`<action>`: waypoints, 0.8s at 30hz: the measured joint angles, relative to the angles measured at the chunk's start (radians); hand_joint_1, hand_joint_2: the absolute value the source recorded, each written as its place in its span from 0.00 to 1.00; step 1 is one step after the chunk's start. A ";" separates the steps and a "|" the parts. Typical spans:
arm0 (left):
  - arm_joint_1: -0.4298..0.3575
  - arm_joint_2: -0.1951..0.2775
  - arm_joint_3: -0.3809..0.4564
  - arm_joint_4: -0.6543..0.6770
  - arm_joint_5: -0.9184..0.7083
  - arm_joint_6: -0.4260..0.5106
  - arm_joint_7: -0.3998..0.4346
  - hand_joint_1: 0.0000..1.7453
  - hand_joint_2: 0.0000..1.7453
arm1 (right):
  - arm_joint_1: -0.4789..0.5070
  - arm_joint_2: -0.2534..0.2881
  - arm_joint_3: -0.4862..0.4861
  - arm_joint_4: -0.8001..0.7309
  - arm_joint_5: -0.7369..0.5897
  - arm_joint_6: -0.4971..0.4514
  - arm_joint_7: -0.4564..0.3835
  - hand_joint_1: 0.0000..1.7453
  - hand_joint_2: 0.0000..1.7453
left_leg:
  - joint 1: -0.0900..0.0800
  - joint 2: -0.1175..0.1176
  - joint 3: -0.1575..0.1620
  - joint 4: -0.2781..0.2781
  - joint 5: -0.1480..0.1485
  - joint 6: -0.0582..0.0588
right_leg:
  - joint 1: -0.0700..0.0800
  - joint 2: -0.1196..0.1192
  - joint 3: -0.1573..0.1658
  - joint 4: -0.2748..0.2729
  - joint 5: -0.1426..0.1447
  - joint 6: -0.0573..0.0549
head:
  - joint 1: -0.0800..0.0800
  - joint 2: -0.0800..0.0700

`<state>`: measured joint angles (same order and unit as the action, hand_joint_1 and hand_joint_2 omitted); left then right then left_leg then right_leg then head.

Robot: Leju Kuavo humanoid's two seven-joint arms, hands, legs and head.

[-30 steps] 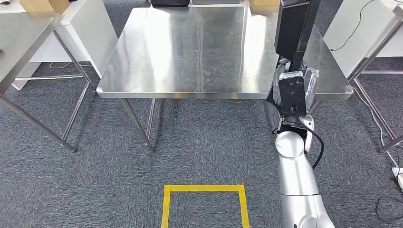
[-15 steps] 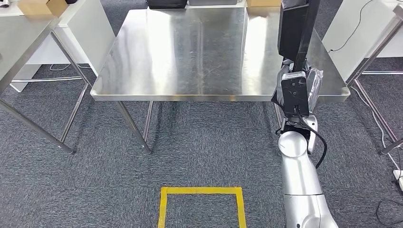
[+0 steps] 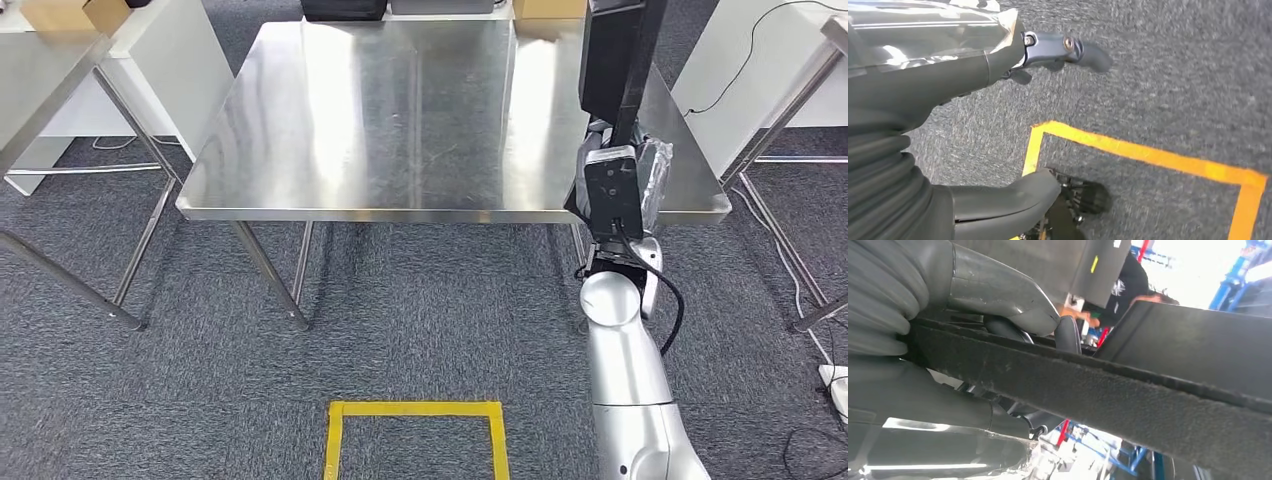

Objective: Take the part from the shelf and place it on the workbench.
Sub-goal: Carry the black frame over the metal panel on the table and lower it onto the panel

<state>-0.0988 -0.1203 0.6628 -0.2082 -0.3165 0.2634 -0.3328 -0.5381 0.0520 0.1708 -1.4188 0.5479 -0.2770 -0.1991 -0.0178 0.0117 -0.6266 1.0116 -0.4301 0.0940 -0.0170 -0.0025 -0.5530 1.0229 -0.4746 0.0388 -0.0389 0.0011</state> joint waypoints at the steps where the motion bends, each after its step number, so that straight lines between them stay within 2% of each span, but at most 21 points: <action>1: 0.000 0.000 -0.002 0.000 -0.001 -0.001 0.000 0.00 1.00 | 0.000 0.000 0.000 0.000 0.001 0.000 0.000 1.00 1.00 | 0.001 -0.003 0.015 -0.015 0.001 0.000 | -0.001 -0.002 0.004 0.004 0.002 0.008 | -0.002 0.000; 2: 0.000 0.000 -0.003 0.000 -0.001 -0.001 -0.001 0.00 1.00 | -0.002 0.000 0.000 0.000 0.002 0.000 0.001 1.00 1.00 | 0.003 -0.007 0.031 -0.028 0.003 0.000 | -0.001 -0.002 0.004 0.018 0.000 0.012 | -0.001 0.000; 3: 0.000 0.000 -0.004 0.000 -0.002 -0.002 -0.001 0.00 1.00 | -0.005 -0.001 0.000 0.000 0.004 0.000 0.001 1.00 1.00 | 0.006 -0.009 0.045 -0.035 0.004 -0.001 | -0.001 -0.001 -0.005 0.041 -0.013 0.010 | 0.002 0.000; 4: -0.001 0.000 -0.004 0.000 -0.002 -0.003 -0.001 0.00 1.00 | -0.008 -0.002 0.000 0.000 0.005 0.000 0.001 1.00 1.00 | 0.009 -0.012 0.056 -0.039 0.004 -0.004 | -0.002 0.000 -0.029 0.083 -0.034 0.007 | 0.005 0.000; 6: -0.003 -0.002 -0.004 0.000 -0.002 -0.005 -0.002 0.00 1.00 | -0.008 -0.004 0.001 0.001 0.005 0.000 0.001 1.00 1.00 | 0.008 -0.017 0.064 -0.037 -0.003 -0.007 | -0.003 0.002 -0.100 0.194 -0.074 0.009 | 0.009 0.000; 7: -0.002 -0.004 -0.005 0.000 -0.002 -0.005 -0.002 0.00 1.00 | -0.004 -0.005 0.001 0.001 0.005 0.000 0.001 1.00 1.00 | 0.008 -0.021 0.069 -0.037 -0.009 -0.010 | -0.003 0.002 -0.133 0.232 -0.084 0.014 | 0.010 0.000; 8: 0.000 -0.005 -0.005 0.000 -0.002 -0.006 -0.002 0.00 1.00 | 0.001 -0.006 0.001 0.002 0.005 -0.001 0.001 1.00 1.00 | 0.008 -0.024 0.076 -0.036 -0.017 -0.013 | -0.004 0.002 -0.152 0.239 -0.083 0.022 | 0.010 0.000; 9: 0.002 -0.006 -0.005 0.000 -0.003 -0.006 -0.002 0.00 1.00 | 0.004 -0.007 0.001 0.002 0.005 -0.001 0.001 1.00 1.00 | 0.009 -0.028 0.085 -0.034 -0.025 -0.017 | -0.005 0.002 -0.152 0.210 -0.067 0.031 | 0.010 0.000; 10: 0.004 -0.007 -0.005 0.000 -0.003 -0.006 -0.002 0.00 1.00 | 0.006 -0.008 0.001 0.002 0.005 -0.001 0.001 1.00 1.00 | 0.010 -0.030 0.095 -0.032 -0.035 -0.021 | -0.007 0.002 -0.138 0.153 -0.037 0.042 | 0.011 0.000; 11: 0.006 -0.007 -0.005 0.000 -0.003 -0.006 -0.002 0.00 1.00 | 0.008 -0.010 0.001 0.002 0.005 -0.002 0.001 1.00 1.00 | 0.011 -0.032 0.103 -0.029 -0.047 -0.026 | -0.008 0.000 -0.119 0.089 0.005 0.050 | 0.011 0.000; 12: 0.006 -0.007 -0.005 0.000 -0.004 -0.006 -0.002 0.00 1.00 | 0.008 -0.012 0.001 0.003 0.005 -0.002 0.001 1.00 1.00 | 0.011 -0.033 0.110 -0.025 -0.058 -0.032 | -0.008 -0.001 -0.103 0.035 0.035 0.049 | 0.012 0.000; 13: 0.006 -0.007 -0.005 0.001 -0.004 -0.006 -0.002 0.00 1.00 | 0.009 -0.014 0.001 0.003 0.005 -0.002 0.001 1.00 1.00 | 0.010 -0.033 0.113 -0.021 -0.068 -0.039 | -0.006 -0.001 -0.092 0.003 0.058 0.040 | 0.011 0.000; 14: 0.006 -0.007 -0.005 0.001 -0.004 -0.006 -0.002 0.00 1.00 | 0.010 -0.015 0.001 0.004 0.005 -0.002 0.001 1.00 1.00 | 0.009 -0.033 0.114 -0.018 -0.075 -0.045 | -0.003 -0.001 -0.088 -0.009 0.069 0.025 | 0.010 0.000; 15: 0.006 -0.007 -0.005 0.001 -0.003 -0.006 -0.002 0.00 1.00 | 0.010 -0.015 0.001 0.004 0.005 -0.002 0.001 1.00 1.00 | 0.008 -0.033 0.115 -0.015 -0.079 -0.049 | 0.000 0.000 -0.086 -0.011 0.063 0.008 | 0.008 0.000; 16: 0.006 -0.006 -0.005 0.001 -0.003 -0.006 -0.002 0.00 1.00 | 0.010 -0.015 0.001 0.004 0.005 -0.002 0.001 1.00 1.00 | 0.008 -0.032 0.112 -0.010 -0.080 -0.052 | 0.000 0.003 -0.082 -0.010 0.064 -0.003 | 0.006 0.000; 18: 0.006 -0.006 -0.005 0.001 -0.003 -0.006 -0.003 0.00 1.00 | 0.008 -0.016 0.000 0.005 0.005 -0.002 0.001 1.00 1.00 | 0.010 -0.028 0.079 0.047 -0.074 -0.060 | -0.006 0.004 -0.070 -0.013 0.055 -0.020 | 0.003 0.000; 19: 0.005 -0.006 -0.005 0.001 -0.003 -0.006 -0.003 0.00 1.00 | 0.007 -0.016 0.000 0.006 0.006 -0.002 0.002 1.00 1.00 | 0.013 -0.024 0.043 0.101 -0.077 -0.066 | -0.009 0.004 -0.061 -0.014 0.049 -0.026 | 0.001 0.000; 20: 0.005 -0.007 -0.005 0.001 -0.003 -0.006 -0.003 0.00 1.00 | 0.005 -0.016 0.001 0.008 0.007 -0.001 0.002 1.00 1.00 | 0.016 -0.021 0.000 0.163 -0.089 -0.074 | -0.009 0.004 -0.052 -0.015 0.041 -0.031 | -0.001 0.000; 22: 0.007 -0.007 -0.006 0.001 -0.003 -0.006 -0.004 0.00 1.00 | 0.003 -0.016 0.001 0.016 0.011 0.004 0.006 1.00 1.00 | 0.022 -0.016 -0.081 0.260 -0.135 -0.084 | -0.009 0.004 -0.033 -0.015 0.023 -0.034 | -0.004 0.000; 23: 0.008 -0.007 -0.006 0.001 -0.003 -0.006 -0.004 0.00 1.00 | 0.001 -0.016 0.001 0.024 0.013 0.007 0.010 1.00 1.00 | 0.024 -0.015 -0.107 0.273 -0.145 -0.086 | -0.009 0.004 -0.021 -0.016 0.013 -0.033 | -0.005 0.000; 24: 0.009 -0.007 -0.006 0.001 -0.003 -0.006 -0.004 0.00 1.00 | 0.000 -0.016 0.001 0.032 0.015 0.011 0.013 1.00 1.00 | 0.025 -0.015 -0.119 0.260 -0.139 -0.085 | -0.008 0.004 -0.007 -0.016 0.002 -0.032 | -0.005 0.000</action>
<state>-0.0894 -0.1270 0.6573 -0.2073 -0.3199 0.2578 -0.3365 -0.5385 0.0362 0.1720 -1.3868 0.5626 -0.2661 -0.1861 0.0069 -0.0029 -0.7459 1.2720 -0.5690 0.0088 -0.0252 0.0019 -0.5595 1.0072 -0.4729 0.0064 -0.0443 0.0012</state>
